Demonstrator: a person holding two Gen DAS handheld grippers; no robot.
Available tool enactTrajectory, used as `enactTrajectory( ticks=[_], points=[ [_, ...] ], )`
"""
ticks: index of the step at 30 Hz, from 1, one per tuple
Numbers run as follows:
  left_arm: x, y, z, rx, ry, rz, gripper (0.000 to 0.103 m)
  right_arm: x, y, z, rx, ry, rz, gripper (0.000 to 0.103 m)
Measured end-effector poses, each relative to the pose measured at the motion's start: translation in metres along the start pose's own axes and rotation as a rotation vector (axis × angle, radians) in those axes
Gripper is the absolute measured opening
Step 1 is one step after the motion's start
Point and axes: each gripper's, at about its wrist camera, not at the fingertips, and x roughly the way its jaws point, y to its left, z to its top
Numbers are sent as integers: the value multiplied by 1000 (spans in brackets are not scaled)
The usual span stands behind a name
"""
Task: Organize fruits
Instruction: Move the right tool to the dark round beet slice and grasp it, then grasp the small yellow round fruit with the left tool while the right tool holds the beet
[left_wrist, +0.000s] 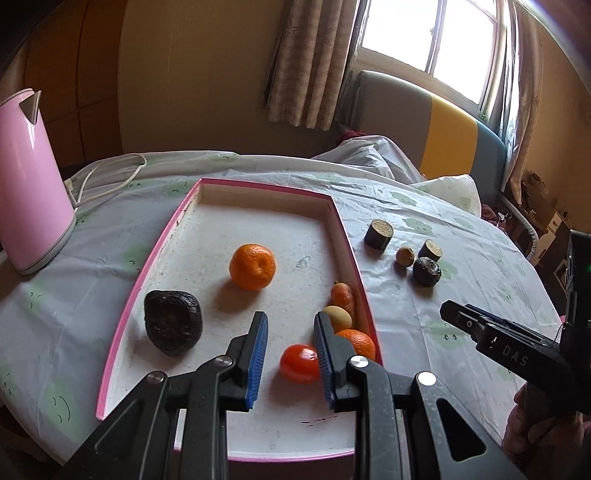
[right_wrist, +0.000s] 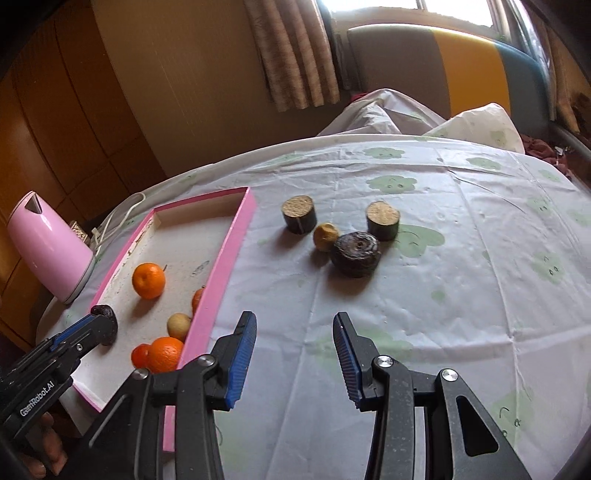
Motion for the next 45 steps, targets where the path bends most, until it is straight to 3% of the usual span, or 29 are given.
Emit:
enactTrajectory(
  ticks=[8, 17, 18, 20, 32, 34, 37, 45],
  points=[
    [6, -30, -5, 65, 24, -40, 26, -3, -29, -6, 39, 6, -48, 44],
    [14, -44, -12, 92, 48, -58, 26, 10, -36, 1, 11, 19, -73, 45],
    [14, -44, -12, 90, 47, -58, 26, 12, -36, 4, 5, 20, -73, 47],
    [15, -45, -12, 87, 45, -60, 26, 16, -36, 11, 6, 18, -68, 67],
    [22, -40, -8, 85, 52, -58, 26, 58, -24, 43, -73, 25, -131, 68],
    [22, -40, -7, 82, 53, -60, 26, 64, -24, 44, -77, 38, -145, 66],
    [23, -39, -6, 83, 53, -59, 26, 70, -24, 44, -74, 55, -151, 41],
    [22, -44, -3, 92, 50, -61, 26, 56, -35, 34, -57, 46, -163, 40]
  ],
)
